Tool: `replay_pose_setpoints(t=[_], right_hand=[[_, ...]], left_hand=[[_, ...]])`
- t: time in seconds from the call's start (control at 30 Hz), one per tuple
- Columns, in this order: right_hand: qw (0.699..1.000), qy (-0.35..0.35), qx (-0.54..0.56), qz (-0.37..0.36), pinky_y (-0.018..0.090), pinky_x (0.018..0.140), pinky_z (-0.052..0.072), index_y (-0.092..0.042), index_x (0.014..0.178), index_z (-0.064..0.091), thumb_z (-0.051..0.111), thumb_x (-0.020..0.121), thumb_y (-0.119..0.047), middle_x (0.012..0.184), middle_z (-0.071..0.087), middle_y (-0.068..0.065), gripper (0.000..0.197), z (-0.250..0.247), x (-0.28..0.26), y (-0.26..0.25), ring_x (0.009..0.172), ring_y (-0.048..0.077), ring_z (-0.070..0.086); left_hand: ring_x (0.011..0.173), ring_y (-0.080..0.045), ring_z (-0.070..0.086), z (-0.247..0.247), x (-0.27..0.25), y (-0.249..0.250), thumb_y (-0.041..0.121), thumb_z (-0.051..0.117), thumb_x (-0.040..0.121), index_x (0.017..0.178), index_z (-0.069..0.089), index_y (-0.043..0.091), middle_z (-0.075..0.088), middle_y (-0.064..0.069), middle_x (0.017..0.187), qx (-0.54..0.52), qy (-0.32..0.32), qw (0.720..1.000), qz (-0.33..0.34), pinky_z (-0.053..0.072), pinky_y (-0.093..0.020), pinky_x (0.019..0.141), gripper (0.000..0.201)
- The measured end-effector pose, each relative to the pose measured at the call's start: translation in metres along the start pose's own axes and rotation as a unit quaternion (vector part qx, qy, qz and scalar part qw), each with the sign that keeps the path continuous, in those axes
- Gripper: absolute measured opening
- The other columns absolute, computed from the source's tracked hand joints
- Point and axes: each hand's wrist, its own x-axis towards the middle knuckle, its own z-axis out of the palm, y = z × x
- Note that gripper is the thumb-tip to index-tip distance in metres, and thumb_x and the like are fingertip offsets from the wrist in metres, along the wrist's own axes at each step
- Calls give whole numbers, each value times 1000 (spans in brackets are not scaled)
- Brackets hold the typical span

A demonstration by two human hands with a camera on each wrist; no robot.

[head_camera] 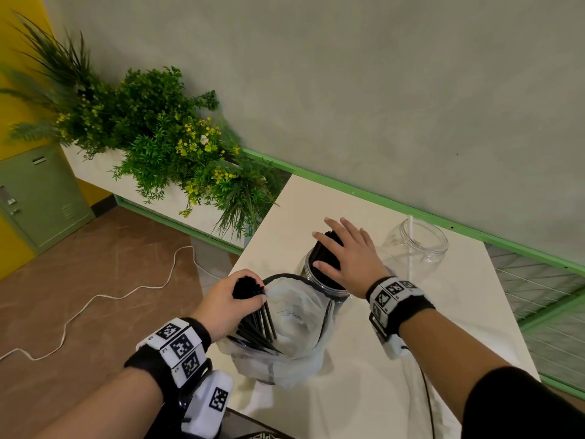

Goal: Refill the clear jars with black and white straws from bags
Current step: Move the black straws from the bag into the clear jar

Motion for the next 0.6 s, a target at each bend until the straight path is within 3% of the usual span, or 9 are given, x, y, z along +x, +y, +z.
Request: replay_pose_setpoints(t=[0.1, 0.17, 0.23, 0.33, 0.47, 0.53, 0.6], right_hand=[[999, 10, 40, 30, 48, 96, 44, -33, 129, 52, 43, 90, -59, 134, 49, -4, 48, 2, 10, -5, 122, 26, 42], [997, 64, 51, 17, 44, 82, 50, -28, 115, 61, 47, 89, -55, 116, 57, -3, 40, 4, 14, -8, 104, 26, 50], [991, 123, 52, 1, 42, 76, 51, -25, 106, 65, 45, 88, -55, 106, 60, -3, 41, 3, 18, -8, 95, 25, 51], [987, 155, 31, 5, 41, 78, 48, -24, 103, 65, 48, 88, -51, 105, 61, -3, 36, -1, 23, -8, 96, 25, 51], [997, 69, -9, 39, 49, 96, 40, -30, 116, 62, 57, 88, -48, 121, 58, -4, 34, 4, 25, -3, 119, 29, 46], [998, 10, 20, 66, 43, 94, 44, -32, 123, 56, 51, 91, -51, 125, 54, -4, 38, 3, 28, -2, 116, 26, 47], [995, 4, 52, 79, 36, 87, 46, -31, 123, 56, 49, 92, -51, 121, 54, -4, 37, 1, 30, -3, 108, 24, 50]], left_hand=[[75, -8, 61, 0, 1, -1, 11, 69, 83, 82, 64, 20, 68, -3, 85, 3, 1, 1000, -2, 47, -18, 69, 11], [76, -10, 62, -1, 1, -2, 12, 69, 83, 83, 64, 19, 68, -2, 84, 4, 1, 1000, -4, 47, -19, 69, 9], [79, -12, 62, -1, 2, -3, 12, 70, 83, 85, 64, 19, 68, -3, 85, 3, 1, 1000, -6, 48, -22, 72, 9], [80, -14, 62, -2, 3, -4, 13, 70, 83, 85, 64, 19, 68, -4, 85, 1, 0, 1000, -8, 48, -25, 74, 8], [82, -18, 62, -2, 3, -4, 12, 70, 83, 85, 64, 19, 68, -5, 86, -10, 0, 1000, -11, 49, -28, 76, 9], [82, -18, 62, -2, 3, -4, 12, 70, 83, 85, 64, 19, 68, -6, 86, -10, -1, 1000, -11, 49, -28, 76, 9], [82, -19, 62, -3, 3, -4, 12, 70, 83, 85, 64, 18, 68, -6, 86, -9, -3, 1000, -10, 49, -29, 76, 9]])
